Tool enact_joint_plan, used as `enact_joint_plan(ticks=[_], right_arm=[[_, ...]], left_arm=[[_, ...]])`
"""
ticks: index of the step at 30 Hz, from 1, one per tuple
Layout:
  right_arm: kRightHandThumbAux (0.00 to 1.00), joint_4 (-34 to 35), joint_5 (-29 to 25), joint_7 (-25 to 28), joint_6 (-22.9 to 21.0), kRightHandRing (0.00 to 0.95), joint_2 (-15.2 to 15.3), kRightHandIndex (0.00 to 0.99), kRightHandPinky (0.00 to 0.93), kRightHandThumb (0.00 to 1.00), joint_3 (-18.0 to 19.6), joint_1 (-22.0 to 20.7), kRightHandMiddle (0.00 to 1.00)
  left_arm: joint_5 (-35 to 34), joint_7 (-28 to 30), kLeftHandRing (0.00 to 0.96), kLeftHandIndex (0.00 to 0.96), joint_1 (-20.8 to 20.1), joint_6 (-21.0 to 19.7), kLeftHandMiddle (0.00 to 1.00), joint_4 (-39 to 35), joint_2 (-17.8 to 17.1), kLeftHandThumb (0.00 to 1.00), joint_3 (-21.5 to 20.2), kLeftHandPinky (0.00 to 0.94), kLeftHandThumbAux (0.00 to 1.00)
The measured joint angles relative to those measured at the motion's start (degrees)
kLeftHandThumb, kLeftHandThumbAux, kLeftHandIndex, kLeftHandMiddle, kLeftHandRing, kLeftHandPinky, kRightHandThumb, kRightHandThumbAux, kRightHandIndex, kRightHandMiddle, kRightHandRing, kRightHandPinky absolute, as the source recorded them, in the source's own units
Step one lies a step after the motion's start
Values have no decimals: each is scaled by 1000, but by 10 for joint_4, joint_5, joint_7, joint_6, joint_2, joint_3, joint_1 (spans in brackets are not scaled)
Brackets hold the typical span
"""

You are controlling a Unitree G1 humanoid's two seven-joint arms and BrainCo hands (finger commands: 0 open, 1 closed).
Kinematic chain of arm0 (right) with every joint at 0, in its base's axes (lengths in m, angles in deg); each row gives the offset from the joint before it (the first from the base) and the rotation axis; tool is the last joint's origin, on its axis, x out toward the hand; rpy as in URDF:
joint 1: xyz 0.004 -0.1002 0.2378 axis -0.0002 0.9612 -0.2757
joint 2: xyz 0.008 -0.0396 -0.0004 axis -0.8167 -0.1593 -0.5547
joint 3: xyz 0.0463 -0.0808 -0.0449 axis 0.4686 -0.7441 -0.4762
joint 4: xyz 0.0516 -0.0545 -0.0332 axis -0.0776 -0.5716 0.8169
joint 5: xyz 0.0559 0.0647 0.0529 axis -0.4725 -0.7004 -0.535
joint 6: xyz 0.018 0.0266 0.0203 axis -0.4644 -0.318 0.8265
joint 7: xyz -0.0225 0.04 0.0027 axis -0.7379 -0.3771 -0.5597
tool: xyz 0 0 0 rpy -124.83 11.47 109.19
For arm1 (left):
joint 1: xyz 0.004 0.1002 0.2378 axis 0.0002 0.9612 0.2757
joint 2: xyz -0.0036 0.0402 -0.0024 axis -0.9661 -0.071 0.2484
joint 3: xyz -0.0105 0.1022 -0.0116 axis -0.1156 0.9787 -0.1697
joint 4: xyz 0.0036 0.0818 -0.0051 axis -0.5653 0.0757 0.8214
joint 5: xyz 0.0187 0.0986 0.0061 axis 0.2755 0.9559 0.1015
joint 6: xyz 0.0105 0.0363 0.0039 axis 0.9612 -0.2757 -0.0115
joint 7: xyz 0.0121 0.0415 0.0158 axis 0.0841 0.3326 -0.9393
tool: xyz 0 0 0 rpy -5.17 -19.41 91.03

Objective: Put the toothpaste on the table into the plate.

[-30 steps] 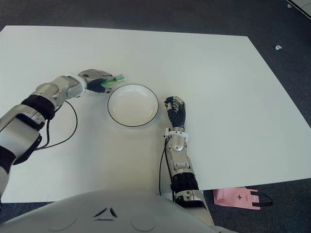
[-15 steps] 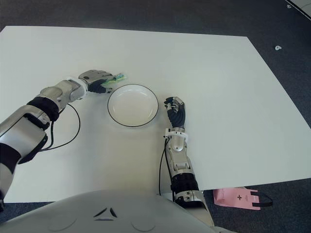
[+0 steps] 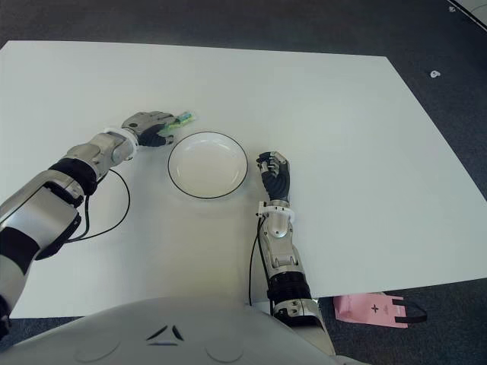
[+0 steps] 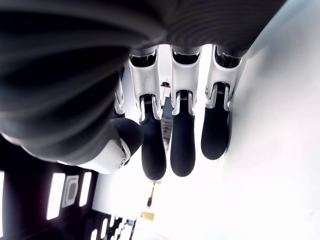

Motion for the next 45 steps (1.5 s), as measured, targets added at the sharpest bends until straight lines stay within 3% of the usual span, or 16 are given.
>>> enact_joint_plan(ticks=[4, 12, 21, 23, 28, 29, 34, 38, 45], right_arm=[[728, 0, 0, 1, 0, 482, 0, 426, 486, 708, 0, 0, 504], [728, 1, 0, 1, 0, 485, 0, 426, 487, 708, 0, 0, 504], [728, 3, 0, 2, 0, 484, 0, 427, 478, 708, 0, 1, 504], [728, 4, 0, 2, 0, 482, 0, 426, 478, 708, 0, 1, 503], [728, 4, 0, 3, 0, 479, 1, 426, 473, 708, 0, 1, 501], [728, 4, 0, 4, 0, 479, 1, 426, 477, 708, 0, 1, 501], [728, 4, -1, 5, 0, 484, 2, 426, 490, 708, 0, 1, 503], [728, 4, -1, 5, 0, 491, 2, 426, 503, 708, 0, 1, 505], [728, 3, -1, 6, 0, 495, 3, 426, 499, 708, 1, 1, 508]], left_arm=[[-4, -5, 240, 0, 0, -6, 140, 2, 2, 651, -3, 398, 318], [-22, -8, 259, 37, 2, -14, 193, 2, 6, 672, -23, 347, 308], [-51, -25, 320, 234, 10, -14, 283, 2, 9, 734, -50, 455, 351], [-59, -29, 359, 316, 12, -14, 333, 2, 10, 759, -56, 438, 368], [-87, -36, 441, 411, 21, -9, 440, 2, 12, 809, -81, 470, 394], [-90, -37, 470, 425, 23, -7, 458, 2, 12, 861, -86, 485, 469], [-106, -46, 582, 464, 32, 4, 489, 2, 12, 942, -100, 570, 579], [-117, -53, 670, 487, 41, 15, 498, 2, 12, 956, -112, 636, 595], [-123, -56, 716, 504, 48, 28, 501, 2, 9, 958, -118, 665, 599]])
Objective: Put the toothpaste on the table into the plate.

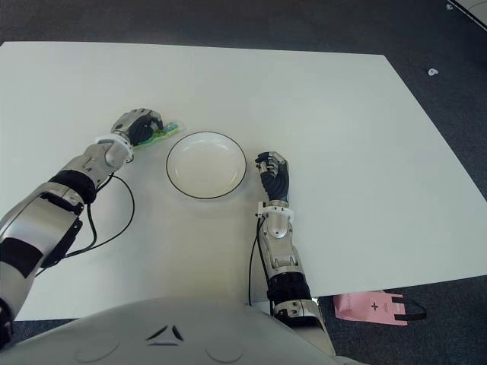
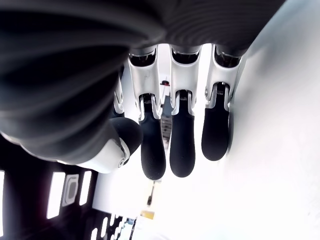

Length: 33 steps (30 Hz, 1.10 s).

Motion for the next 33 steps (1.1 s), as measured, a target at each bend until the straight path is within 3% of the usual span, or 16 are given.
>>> enact_joint_plan(ticks=[5, 11, 24, 30, 33], right_arm=[[729, 0, 0, 3, 1, 493, 1, 426, 493, 707, 0, 0, 508], [729, -2, 0, 3, 1, 486, 1, 425, 478, 707, 0, 0, 506], [729, -2, 1, 3, 1, 479, 2, 426, 473, 707, 0, -1, 502], [729, -2, 0, 3, 1, 479, 2, 425, 476, 707, 0, -1, 501], [729, -2, 0, 3, 1, 478, 2, 425, 474, 708, 0, -1, 500]], left_arm=[[-1, -3, 730, 523, 3, 5, 501, 0, -2, 957, -1, 663, 600], [-2, -5, 743, 417, 4, 7, 577, 0, -2, 862, -2, 672, 652], [-4, -10, 757, 406, 11, 16, 593, 0, -5, 851, -4, 676, 658], [-4, -10, 729, 392, 11, 17, 580, 0, -6, 847, -3, 615, 661], [-3, -9, 653, 382, 9, 17, 557, 0, -8, 843, 2, 540, 665]])
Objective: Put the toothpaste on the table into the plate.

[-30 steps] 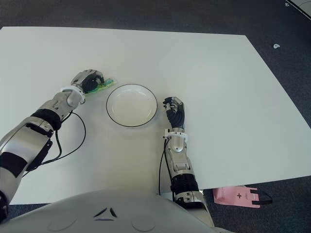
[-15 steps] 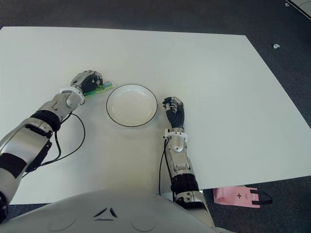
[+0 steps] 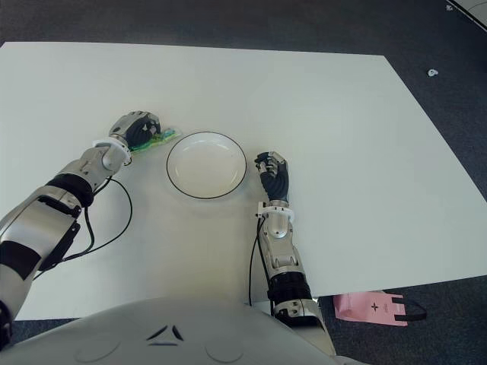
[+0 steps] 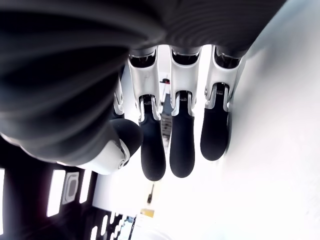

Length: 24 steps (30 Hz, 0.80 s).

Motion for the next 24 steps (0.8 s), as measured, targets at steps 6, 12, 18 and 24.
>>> enact_joint_plan(ticks=[6, 12, 18, 24], right_arm=[[729, 0, 0, 0, 0, 483, -1, 426, 486, 708, 0, 0, 502], [728, 1, 0, 0, 0, 485, -1, 427, 485, 709, 1, -1, 502], [729, 2, 0, 0, 0, 480, -1, 426, 472, 709, 1, -1, 499], [729, 2, 0, 2, 0, 484, -1, 426, 488, 709, 0, 0, 501]], left_arm=[[6, 25, 437, 349, -11, -1, 422, 0, -8, 820, 10, 374, 452], [6, 56, 280, 184, -26, -7, 246, -1, -14, 774, 18, 267, 338], [15, 113, 148, 43, -50, -14, 122, -9, -29, 682, 36, 179, 321], [30, 175, 93, 4, -61, -27, 56, -28, -46, 634, 56, 173, 321]])
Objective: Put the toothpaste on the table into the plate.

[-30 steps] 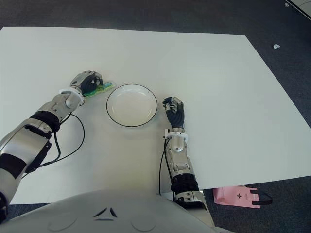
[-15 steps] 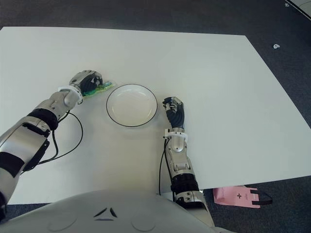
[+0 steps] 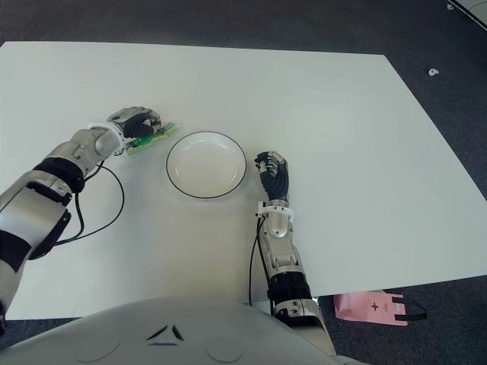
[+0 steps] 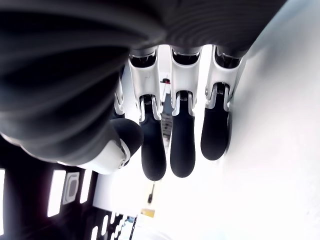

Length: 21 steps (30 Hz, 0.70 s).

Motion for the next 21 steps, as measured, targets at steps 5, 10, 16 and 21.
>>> enact_joint_plan(ticks=[5, 10, 16, 21], right_arm=[[728, 0, 0, 0, 0, 485, 0, 426, 484, 709, 0, 0, 500], [729, 0, 0, 0, 0, 484, 0, 425, 480, 709, 1, 1, 501], [729, 0, 0, 0, 0, 486, -1, 425, 488, 708, 1, 1, 502], [729, 2, 2, -2, 0, 482, -1, 425, 480, 708, 0, 1, 500]], left_arm=[[5, 41, 73, 0, -2, -15, 27, -25, -13, 619, 12, 175, 320], [12, 74, 42, 0, -2, -24, 3, -37, -19, 590, 20, 167, 311], [17, 103, 51, 0, -13, -26, 0, -40, -24, 559, 21, 199, 302], [20, 162, 53, 0, -15, -41, 0, -88, -44, 515, 19, 193, 308]])
